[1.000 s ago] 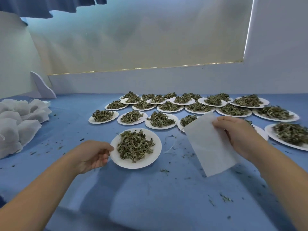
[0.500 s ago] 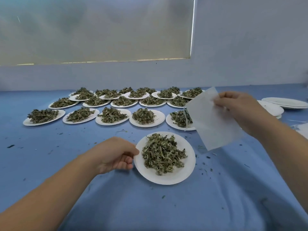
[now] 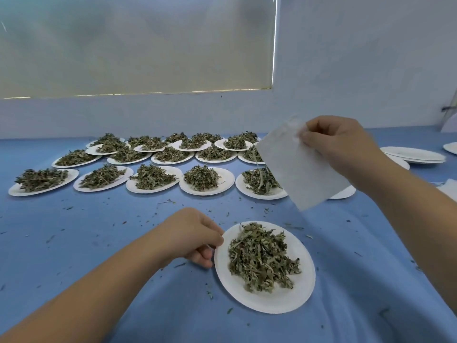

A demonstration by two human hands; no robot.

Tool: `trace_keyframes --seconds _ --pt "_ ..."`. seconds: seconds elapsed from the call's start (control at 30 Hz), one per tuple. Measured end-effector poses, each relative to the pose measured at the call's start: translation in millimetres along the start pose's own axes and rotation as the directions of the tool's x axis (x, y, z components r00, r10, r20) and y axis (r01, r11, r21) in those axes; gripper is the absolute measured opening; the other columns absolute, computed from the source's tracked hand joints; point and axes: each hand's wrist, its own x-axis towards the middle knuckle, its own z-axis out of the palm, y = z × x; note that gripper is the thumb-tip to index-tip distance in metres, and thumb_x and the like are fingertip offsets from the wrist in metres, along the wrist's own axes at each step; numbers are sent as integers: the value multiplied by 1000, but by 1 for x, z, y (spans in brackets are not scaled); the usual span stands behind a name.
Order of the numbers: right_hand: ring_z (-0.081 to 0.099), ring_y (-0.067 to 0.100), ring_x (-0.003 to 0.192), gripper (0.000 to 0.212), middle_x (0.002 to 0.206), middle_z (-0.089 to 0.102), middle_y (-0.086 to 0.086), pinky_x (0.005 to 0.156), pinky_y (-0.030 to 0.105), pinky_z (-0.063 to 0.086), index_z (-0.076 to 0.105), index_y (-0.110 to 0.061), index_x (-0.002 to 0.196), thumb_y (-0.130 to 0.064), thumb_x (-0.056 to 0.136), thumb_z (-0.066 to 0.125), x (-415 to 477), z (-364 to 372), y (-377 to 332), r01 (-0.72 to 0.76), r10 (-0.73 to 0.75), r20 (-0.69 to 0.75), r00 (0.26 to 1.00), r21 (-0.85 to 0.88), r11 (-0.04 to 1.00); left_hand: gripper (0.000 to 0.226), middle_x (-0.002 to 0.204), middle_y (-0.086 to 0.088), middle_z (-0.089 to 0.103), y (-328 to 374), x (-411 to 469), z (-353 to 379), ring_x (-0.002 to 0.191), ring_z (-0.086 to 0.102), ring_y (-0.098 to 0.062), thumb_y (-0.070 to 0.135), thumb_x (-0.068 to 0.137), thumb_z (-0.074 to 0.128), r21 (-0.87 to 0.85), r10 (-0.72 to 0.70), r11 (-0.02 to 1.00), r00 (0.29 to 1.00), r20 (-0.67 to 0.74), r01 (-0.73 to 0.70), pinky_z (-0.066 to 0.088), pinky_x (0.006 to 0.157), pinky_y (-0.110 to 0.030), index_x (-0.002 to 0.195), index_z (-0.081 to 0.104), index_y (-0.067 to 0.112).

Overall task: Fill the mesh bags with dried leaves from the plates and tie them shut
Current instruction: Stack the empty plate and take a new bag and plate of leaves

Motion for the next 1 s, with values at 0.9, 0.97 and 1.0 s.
trace_keyframes --seconds 0.9,0.97,1.0 --pt "67 2 71 16 85 71 -6 64 12 50 73 -20 90 -7 90 63 1 98 10 82 -122 374 919 121 989 20 77 11 60 -6 54 -31 52 61 -3 35 96 51 402 683 718 686 -250 -568 48 50 -32 77 50 29" --pt "69 4 76 16 87 74 -1 68 12 50 74 -13 97 -4 90 62 2 100 10 3 -88 375 923 220 975 21 65 7 62 -7 51 -34 42 57 -7 35 98 49 316 628 774 732 -265 -549 49 46 -35 78 51 28" --pt "70 6 79 17 90 75 2 69 12 51 74 -9 101 -3 90 62 3 101 10 -33 -73 383 921 264 964 22 55 1 60 -8 52 -35 38 53 -9 35 98 48 265 592 805 756 -280 -532 47 42 -31 78 52 29"
